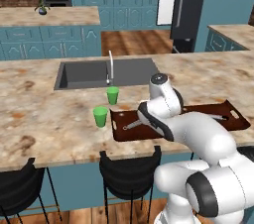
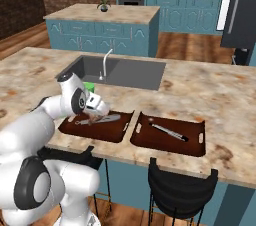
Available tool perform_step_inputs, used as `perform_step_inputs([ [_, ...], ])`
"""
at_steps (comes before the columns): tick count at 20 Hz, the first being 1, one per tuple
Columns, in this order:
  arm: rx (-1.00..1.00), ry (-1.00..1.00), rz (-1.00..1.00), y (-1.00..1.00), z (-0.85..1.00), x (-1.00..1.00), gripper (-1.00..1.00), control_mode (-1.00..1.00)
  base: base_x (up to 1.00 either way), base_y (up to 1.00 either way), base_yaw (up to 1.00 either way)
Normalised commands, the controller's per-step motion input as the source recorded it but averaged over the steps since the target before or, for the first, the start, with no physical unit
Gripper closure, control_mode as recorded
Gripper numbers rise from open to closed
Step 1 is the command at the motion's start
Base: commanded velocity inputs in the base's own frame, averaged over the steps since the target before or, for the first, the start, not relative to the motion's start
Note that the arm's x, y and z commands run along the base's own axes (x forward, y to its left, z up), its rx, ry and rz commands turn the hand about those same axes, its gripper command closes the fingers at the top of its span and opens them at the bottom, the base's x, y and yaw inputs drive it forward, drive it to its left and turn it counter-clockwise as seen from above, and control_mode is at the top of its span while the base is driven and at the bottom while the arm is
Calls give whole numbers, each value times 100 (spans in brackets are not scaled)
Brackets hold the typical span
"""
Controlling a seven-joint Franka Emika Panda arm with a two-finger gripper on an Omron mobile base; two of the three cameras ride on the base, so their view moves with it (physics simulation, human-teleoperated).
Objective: Gather the cucumber and corn from the fridge and place them on a tray on the dining counter. Then gather the chicken drumstick and steak from the fridge and place them on the other tray.
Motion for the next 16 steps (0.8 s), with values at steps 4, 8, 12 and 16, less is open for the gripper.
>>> perform_step_inputs([
  [4,1,0,-24,-16,-35,14,100,-100,0,0,0],
  [8,7,0,-22,-25,-27,22,100,-100,0,0,0],
  [12,12,0,-21,-6,-11,8,100,-100,0,0,0],
  [16,11,0,-20,0,-16,1,100,-100,0,0,0],
])
